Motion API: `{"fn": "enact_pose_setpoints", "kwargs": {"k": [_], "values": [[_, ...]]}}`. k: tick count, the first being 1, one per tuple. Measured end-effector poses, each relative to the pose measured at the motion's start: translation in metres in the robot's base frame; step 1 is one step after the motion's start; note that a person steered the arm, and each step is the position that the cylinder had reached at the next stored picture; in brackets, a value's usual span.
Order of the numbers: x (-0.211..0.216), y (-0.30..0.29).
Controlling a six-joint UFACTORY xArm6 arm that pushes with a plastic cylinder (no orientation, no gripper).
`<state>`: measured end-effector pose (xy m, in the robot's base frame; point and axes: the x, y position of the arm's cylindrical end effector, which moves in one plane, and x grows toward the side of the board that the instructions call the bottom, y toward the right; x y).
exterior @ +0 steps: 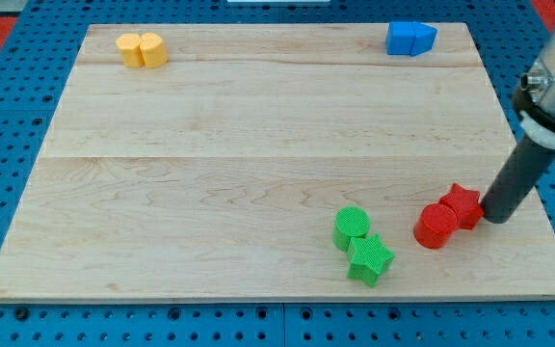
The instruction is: Slide the yellow heart towards the center
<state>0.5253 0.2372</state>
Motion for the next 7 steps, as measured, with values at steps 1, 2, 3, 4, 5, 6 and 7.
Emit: {"fn": "enact_pose_setpoints", "kwargs": {"k": [1, 2, 3, 4, 5, 6, 7], "values": [[-0.049, -0.018], [-0.103, -0.061], [-0.146, -0.097], [-0.184, -0.136], [-0.219, -0.172], [-0.251, -0.215], [-0.283, -0.274]]}}
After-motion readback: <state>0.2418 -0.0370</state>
